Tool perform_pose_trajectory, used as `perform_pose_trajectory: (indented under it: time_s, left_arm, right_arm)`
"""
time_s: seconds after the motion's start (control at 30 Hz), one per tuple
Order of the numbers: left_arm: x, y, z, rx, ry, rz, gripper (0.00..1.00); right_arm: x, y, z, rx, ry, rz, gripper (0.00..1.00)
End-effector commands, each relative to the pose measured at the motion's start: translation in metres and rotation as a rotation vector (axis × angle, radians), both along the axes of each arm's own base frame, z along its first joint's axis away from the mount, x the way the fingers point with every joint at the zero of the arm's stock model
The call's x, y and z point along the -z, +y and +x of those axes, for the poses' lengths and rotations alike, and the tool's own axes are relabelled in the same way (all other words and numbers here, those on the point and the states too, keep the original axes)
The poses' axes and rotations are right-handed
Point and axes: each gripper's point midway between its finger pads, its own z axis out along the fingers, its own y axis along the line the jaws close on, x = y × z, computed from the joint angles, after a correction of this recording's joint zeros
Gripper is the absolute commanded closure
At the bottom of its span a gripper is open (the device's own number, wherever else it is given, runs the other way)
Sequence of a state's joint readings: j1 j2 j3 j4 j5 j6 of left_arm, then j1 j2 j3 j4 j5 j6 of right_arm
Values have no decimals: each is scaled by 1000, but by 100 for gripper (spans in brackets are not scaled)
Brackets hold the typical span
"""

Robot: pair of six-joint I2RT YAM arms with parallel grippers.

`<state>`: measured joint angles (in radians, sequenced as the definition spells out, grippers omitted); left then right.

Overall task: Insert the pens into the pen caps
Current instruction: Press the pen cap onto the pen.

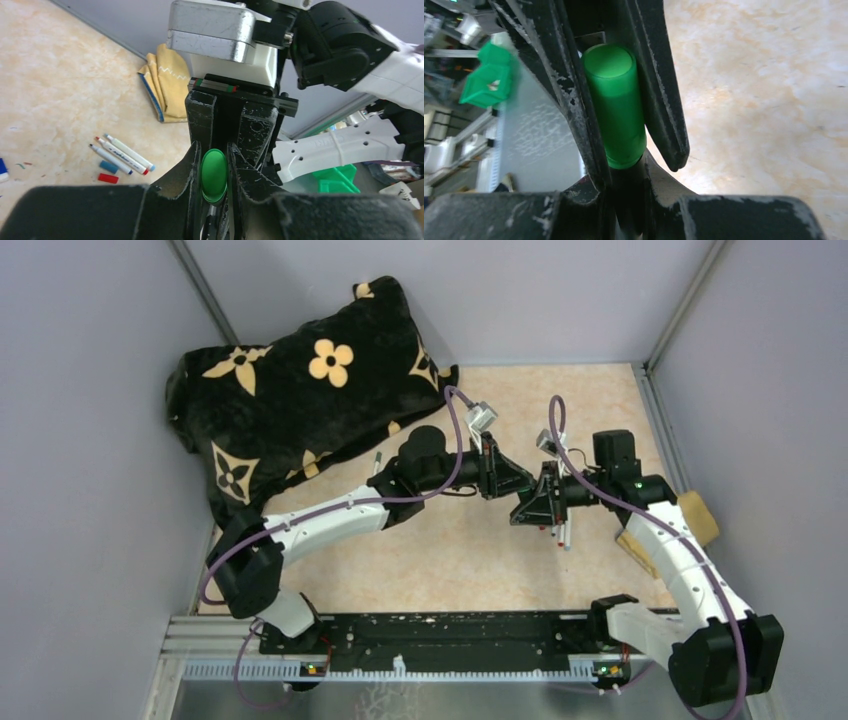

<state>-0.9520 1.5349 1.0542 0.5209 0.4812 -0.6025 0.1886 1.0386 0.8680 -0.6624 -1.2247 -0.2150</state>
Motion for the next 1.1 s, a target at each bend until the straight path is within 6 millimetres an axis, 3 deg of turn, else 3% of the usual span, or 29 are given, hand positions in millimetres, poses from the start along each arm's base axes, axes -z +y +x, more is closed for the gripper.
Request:
perform_pose_trajectory:
  time_s: [0.0, 0.1, 0.3, 0.53, 0.7, 0.8, 0.87, 0.93, 1.0, 1.07]
  left_arm:
    - [118, 23, -159, 574, 297, 441, 100]
    - [117, 34, -175, 663, 342, 413, 100]
    - [106, 41, -182, 720, 282, 320, 100]
    - [110, 65, -204, 912, 261, 288, 100]
    - [137, 73, -203, 917, 282, 419, 100]
    - [162, 74, -194, 844, 316, 576, 100]
    - [168, 70, -188, 819, 310, 612, 100]
    - [156, 64, -192, 844, 339, 539, 100]
    - [132, 60, -200, 900, 353, 400, 100]
    - [113, 60, -201, 913, 355, 324, 100]
  right_arm:
    - [-77, -14, 89, 221, -509, -61, 100]
    - [-85, -17, 92, 235, -525, -62, 100]
    - [-93, 4, 53, 19, -372, 177, 100]
    - [-93, -2, 61, 57, -467, 93, 100]
    - [-95, 1, 47, -14, -445, 144, 100]
    - [-86, -5, 65, 78, -477, 61, 100]
    - [-86, -7, 69, 107, -483, 38, 100]
    - [-89, -2, 57, 42, -454, 99, 100]
    - [-95, 3, 43, -36, -416, 173, 100]
    - [-93, 4, 43, -41, -402, 180, 100]
